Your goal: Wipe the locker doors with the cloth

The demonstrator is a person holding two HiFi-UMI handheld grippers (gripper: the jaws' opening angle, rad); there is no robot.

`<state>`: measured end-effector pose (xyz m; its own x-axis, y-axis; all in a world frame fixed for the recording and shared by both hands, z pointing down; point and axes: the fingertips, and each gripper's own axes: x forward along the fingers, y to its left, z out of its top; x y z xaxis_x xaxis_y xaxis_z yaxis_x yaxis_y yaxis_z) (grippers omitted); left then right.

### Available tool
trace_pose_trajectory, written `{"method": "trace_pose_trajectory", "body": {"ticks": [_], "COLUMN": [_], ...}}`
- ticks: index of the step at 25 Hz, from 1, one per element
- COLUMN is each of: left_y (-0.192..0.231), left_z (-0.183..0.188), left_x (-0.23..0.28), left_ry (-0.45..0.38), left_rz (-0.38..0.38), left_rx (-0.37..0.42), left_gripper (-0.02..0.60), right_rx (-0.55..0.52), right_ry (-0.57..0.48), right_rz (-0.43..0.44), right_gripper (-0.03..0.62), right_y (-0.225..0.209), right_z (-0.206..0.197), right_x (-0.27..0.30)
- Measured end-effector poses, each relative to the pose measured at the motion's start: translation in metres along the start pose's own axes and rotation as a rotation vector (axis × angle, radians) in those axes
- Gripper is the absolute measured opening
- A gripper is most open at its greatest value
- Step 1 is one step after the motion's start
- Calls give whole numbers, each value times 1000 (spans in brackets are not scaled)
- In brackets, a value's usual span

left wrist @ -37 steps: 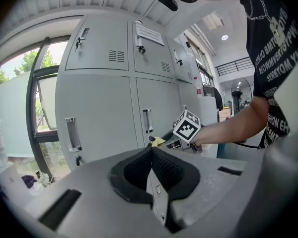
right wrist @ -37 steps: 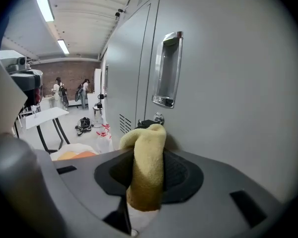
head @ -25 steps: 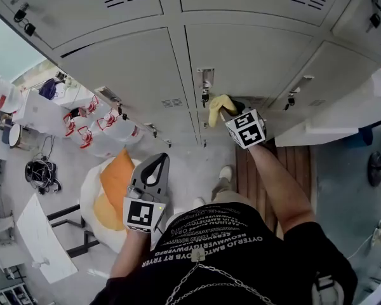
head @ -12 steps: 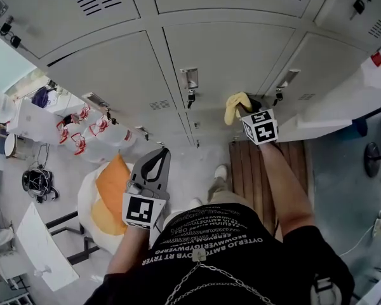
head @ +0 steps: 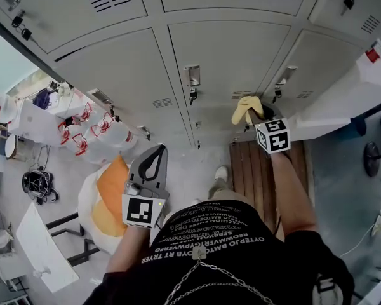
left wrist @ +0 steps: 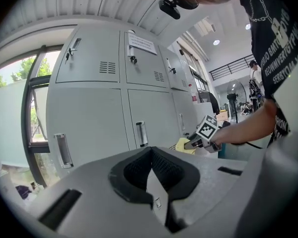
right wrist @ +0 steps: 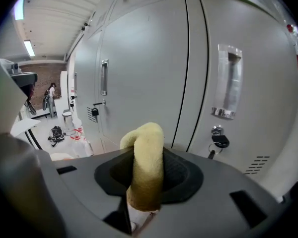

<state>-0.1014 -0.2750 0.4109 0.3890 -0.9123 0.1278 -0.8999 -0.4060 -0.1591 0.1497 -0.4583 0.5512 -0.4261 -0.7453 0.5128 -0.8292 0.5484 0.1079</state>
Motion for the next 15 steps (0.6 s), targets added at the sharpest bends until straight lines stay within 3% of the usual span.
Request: {"method": "trace_pose_trajectory", "body": {"ticks": [5,11,15], "left_y": [-1,-15,-16], "left_z": [3,7,19], "left_x": [-12,-25,-40], "left_ry": [-29,-30,-62], "left_rz": [41,-31,-59], "left_rx": [-2,-3,-14], "left_gripper": [6,6,6], "right_rx": [26,56,12], "right_ry": [-86,-207,-273], "right_rz": [30,23,10], "right_gripper": [115,115,115], "right_y": [37,74,94], "right_z": [6,28,47], "right_x": [-52,-117,-155]}}
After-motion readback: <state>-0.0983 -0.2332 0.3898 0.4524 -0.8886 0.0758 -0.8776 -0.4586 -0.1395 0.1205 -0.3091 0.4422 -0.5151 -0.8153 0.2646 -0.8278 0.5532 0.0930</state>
